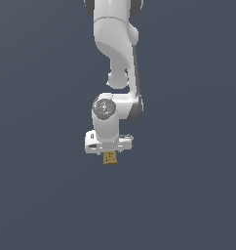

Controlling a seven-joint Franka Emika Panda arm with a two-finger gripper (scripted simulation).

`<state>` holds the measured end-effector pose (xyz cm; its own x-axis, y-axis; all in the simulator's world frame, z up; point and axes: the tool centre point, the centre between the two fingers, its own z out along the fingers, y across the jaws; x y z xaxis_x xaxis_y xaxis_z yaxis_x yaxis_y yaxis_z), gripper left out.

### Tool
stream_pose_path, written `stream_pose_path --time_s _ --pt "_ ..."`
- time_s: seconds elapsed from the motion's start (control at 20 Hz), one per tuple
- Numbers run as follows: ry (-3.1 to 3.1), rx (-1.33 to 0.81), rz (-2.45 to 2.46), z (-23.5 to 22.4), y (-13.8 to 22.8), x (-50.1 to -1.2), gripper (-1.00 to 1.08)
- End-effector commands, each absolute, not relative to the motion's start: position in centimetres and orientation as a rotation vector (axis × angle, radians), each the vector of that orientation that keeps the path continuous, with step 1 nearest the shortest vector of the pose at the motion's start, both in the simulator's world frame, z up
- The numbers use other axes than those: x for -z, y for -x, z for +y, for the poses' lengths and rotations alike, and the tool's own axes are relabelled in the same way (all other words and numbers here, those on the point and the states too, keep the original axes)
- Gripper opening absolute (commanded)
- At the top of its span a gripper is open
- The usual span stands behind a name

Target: Pick up the object and move it to a goal position.

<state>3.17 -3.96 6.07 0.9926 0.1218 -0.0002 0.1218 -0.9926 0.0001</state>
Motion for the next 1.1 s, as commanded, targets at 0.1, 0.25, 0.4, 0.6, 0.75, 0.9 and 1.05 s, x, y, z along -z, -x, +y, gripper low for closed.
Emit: stream_pose_path --time_s 0.1,0.25,0.4,0.6,0.75,0.9,1.05 --pt "-3.136 0.001 0.193 -4.0 -3.1 -4.9 1.00" --pt "-3.136 0.000 0.195 -4.0 -3.1 -3.4 1.00" --pt "-3.135 0.000 0.196 -4.0 -3.1 -2.0 1.00" --pt "-3.135 0.000 0.197 -4.0 -3.1 -1.1 1.00" --pt "-3.135 0.000 0.197 -4.0 -3.2 -1.1 -1.00" --pt "-3.135 0.000 0.197 -4.0 -3.2 -1.1 -1.00" --pt "-3.135 0.000 0.197 -4.0 -3.2 -1.1 -1.00"
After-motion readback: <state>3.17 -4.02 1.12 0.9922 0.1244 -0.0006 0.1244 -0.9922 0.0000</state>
